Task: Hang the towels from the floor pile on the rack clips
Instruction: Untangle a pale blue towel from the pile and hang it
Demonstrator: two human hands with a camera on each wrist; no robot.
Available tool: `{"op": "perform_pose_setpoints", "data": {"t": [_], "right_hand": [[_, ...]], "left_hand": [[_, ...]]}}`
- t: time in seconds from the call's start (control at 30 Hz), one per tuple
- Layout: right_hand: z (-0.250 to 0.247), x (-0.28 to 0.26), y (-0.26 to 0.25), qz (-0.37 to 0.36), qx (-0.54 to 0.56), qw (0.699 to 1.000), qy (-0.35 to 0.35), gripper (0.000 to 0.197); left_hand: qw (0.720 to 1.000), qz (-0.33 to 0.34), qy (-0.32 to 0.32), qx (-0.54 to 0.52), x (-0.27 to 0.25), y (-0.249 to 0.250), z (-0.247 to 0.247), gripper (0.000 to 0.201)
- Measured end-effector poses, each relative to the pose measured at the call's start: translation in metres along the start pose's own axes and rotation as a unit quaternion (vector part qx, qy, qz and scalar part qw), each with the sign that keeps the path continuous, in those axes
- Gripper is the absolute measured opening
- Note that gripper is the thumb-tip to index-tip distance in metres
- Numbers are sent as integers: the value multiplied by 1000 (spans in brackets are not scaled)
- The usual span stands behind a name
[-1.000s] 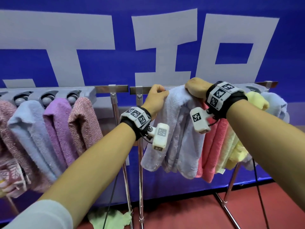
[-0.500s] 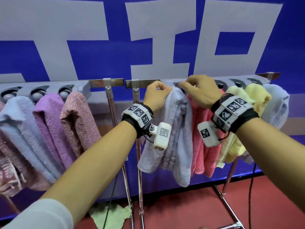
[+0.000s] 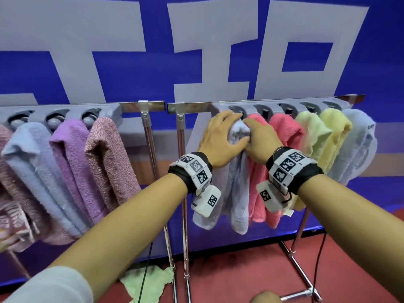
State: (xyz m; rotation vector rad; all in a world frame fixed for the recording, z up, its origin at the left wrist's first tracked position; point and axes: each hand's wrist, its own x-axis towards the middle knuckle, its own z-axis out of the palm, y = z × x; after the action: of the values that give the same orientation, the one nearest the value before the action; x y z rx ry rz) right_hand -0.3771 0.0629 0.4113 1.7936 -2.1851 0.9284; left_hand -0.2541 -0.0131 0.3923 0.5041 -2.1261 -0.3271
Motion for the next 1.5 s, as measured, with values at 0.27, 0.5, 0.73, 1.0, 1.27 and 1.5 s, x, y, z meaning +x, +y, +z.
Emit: {"op": "perform_pose_setpoints", "data": {"t": [0.27, 0.5, 0.73, 1.0, 1.27, 1.5], "right_hand": [[-9, 18, -9, 73, 17, 995, 67, 36], [6, 12, -3, 39, -114, 993, -16, 22], [15, -5, 5, 95, -123, 983, -98, 29], [-9, -11, -5, 70, -97, 984, -132, 28], [-56, -16, -32, 16, 35, 999, 13, 37], [-53, -31, -80, -69, 49, 996, 6, 38]], "left_hand": [[998, -32, -12, -45, 7, -6, -8, 55], [997, -56, -37, -29, 2, -6, -2, 71], [995, -58, -66, -37, -12, -1, 1, 87], [982, -94, -154, -49, -23, 2, -21, 103], [974, -128, -184, -33, -37, -5, -62, 104], [979, -108, -169, 38, -51, 6, -100, 87]]}}
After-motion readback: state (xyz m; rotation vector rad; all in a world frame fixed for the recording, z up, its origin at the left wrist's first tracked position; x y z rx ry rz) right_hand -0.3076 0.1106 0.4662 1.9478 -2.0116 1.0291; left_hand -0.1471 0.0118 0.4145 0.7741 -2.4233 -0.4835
